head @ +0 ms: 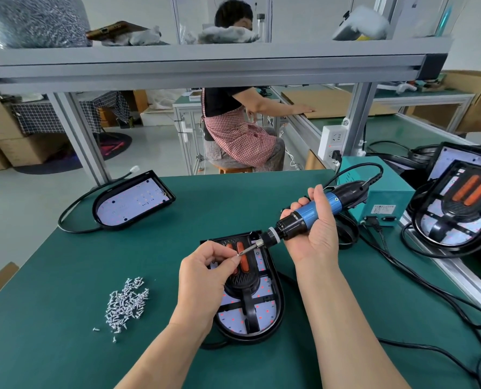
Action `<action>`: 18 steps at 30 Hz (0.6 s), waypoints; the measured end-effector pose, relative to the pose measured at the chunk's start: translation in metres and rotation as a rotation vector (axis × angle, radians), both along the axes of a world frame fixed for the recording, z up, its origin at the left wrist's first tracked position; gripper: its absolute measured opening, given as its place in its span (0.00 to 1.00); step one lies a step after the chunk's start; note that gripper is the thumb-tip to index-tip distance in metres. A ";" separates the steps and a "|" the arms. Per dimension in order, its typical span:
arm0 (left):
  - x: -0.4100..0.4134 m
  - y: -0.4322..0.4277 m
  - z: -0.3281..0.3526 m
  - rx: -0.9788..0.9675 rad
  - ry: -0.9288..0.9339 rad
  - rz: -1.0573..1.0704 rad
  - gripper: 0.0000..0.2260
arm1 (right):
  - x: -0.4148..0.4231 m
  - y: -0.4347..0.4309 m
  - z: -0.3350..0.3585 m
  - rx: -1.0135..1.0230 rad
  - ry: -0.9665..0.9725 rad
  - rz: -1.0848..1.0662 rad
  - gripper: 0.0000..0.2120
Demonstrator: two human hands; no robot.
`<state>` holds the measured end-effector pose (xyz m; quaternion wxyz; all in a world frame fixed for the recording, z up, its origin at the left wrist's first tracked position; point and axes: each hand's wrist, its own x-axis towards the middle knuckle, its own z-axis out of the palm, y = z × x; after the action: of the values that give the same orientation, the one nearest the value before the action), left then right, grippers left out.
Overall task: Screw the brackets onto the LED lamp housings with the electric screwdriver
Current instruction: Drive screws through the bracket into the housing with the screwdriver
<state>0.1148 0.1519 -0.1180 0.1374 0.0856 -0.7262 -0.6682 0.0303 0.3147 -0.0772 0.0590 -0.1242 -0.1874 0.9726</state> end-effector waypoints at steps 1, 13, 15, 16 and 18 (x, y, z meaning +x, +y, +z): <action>0.000 0.000 0.000 -0.002 -0.001 -0.002 0.13 | 0.000 0.000 0.000 0.002 -0.004 0.000 0.11; -0.001 0.001 -0.002 -0.012 -0.002 0.007 0.13 | 0.000 0.000 -0.001 -0.007 -0.022 0.000 0.11; -0.001 0.001 -0.003 -0.017 -0.006 0.010 0.13 | 0.000 0.000 -0.001 -0.006 -0.022 0.003 0.11; -0.001 0.000 -0.003 -0.017 -0.008 0.015 0.12 | 0.000 0.000 -0.001 -0.003 -0.018 0.005 0.11; -0.001 0.000 -0.003 -0.019 -0.010 0.021 0.12 | 0.000 -0.001 -0.001 0.004 -0.021 0.002 0.11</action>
<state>0.1140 0.1523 -0.1213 0.1416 0.0952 -0.7322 -0.6594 0.0304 0.3141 -0.0786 0.0564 -0.1343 -0.1900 0.9709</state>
